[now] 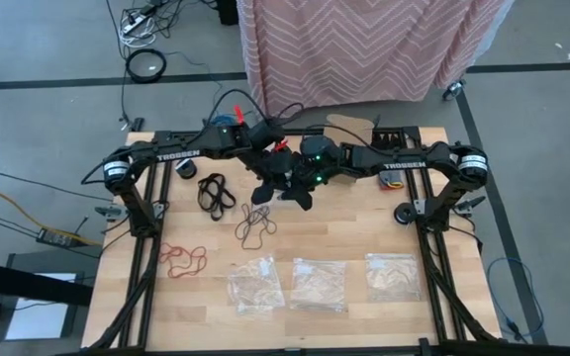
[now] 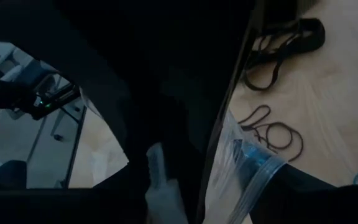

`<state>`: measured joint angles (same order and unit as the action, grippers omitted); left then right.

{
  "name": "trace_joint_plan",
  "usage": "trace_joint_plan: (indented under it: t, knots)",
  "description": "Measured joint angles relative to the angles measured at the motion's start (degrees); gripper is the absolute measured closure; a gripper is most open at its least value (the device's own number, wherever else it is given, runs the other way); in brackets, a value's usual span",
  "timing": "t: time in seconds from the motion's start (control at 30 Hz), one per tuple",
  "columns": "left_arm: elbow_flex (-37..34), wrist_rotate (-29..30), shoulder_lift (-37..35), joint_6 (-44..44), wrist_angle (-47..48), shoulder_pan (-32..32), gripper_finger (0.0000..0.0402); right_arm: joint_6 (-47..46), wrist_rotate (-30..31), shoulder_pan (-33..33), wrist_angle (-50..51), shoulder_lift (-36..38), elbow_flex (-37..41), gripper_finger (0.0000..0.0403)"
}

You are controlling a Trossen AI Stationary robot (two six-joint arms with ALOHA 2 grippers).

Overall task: Sort rubber bands
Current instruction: Open the top transparent zip bag, then put the blue rubber band into the top transparent zip bag

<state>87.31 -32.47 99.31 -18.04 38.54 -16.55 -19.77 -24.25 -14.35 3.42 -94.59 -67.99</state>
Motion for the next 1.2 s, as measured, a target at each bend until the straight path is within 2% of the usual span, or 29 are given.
trace_joint_plan:
  t: [0.37,0.53,0.67,0.9,1.2]
  knots:
    - [0.2,2.5,-1.8,0.0,7.2,-2.6,0.0402,0.4,-0.5,0.3,1.5,0.3,-0.8,0.0243]
    - [1.9,3.9,-2.3,-2.9,11.9,-4.3,0.0402,0.4,-0.6,0.3,-0.9,0.7,-0.9,0.0245]
    - [2.1,4.2,-2.3,-3.7,12.0,-4.3,0.0402,0.4,-0.3,0.3,-1.3,0.7,-0.9,0.0245]
    - [2.1,6.1,-2.3,-4.2,13.1,-4.4,0.0402,0.1,-1.5,0.2,2.3,1.1,-0.8,0.0247]
    - [2.1,8.0,-2.4,-5.7,16.1,-6.0,0.0402,1.1,-2.4,0.5,9.3,5.9,-0.7,0.0247]
